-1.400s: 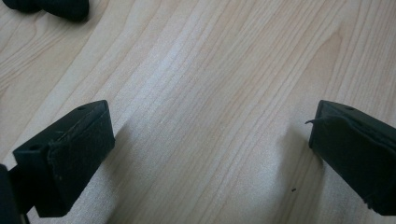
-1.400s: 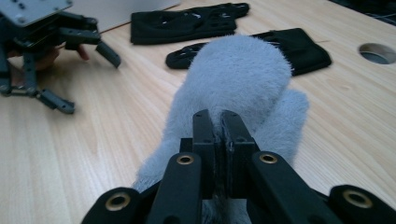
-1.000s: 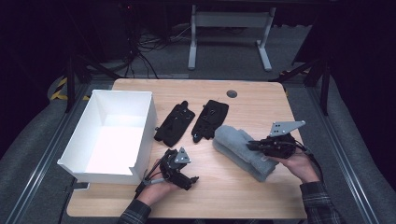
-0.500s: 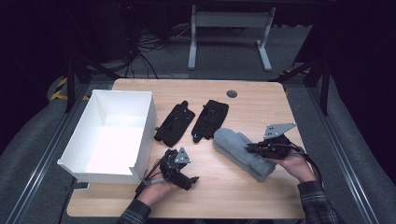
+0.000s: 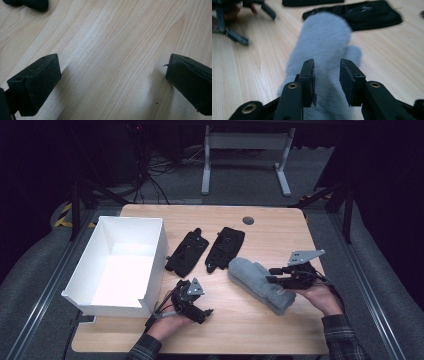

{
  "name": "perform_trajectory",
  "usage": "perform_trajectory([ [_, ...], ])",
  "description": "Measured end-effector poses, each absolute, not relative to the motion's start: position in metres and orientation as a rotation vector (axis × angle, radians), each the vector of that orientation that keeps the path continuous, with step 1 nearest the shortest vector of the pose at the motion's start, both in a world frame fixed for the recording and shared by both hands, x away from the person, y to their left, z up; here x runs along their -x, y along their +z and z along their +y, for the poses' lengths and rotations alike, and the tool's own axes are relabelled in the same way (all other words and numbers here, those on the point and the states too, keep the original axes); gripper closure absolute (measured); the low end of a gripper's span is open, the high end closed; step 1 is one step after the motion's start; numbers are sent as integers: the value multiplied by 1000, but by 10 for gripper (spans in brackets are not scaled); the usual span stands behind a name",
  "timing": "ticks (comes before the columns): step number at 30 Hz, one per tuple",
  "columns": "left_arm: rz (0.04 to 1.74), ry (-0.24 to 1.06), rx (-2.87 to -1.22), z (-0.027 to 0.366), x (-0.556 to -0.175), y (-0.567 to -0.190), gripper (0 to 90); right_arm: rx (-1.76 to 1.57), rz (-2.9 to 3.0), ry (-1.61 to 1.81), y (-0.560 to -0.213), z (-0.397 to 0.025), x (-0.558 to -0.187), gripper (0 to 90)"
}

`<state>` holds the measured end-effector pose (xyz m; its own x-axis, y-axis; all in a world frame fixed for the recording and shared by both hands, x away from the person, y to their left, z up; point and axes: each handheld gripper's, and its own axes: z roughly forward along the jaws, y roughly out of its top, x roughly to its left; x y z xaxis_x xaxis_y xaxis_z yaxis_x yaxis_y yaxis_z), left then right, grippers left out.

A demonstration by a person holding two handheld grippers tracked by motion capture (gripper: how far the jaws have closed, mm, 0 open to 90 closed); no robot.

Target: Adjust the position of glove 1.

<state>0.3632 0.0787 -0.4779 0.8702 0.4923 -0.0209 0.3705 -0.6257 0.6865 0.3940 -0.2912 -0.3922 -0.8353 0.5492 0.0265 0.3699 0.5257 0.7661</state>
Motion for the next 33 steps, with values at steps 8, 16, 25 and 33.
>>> perform_trajectory([
  [8, 621, 214, -2312, 79, -363, -478, 5, -938, 2458, 1148, -397, -318, -394, 895],
  [16, 621, 216, -2312, 79, -363, -478, 6, -991, 2476, 992, -425, -335, -391, 897],
  [25, 621, 214, -2312, 79, -363, -478, 6, -962, 2541, 938, -436, -331, -378, 897],
  [33, 620, 213, -2312, 79, -363, -478, 6, -907, 2614, 963, -440, -317, -362, 899],
])
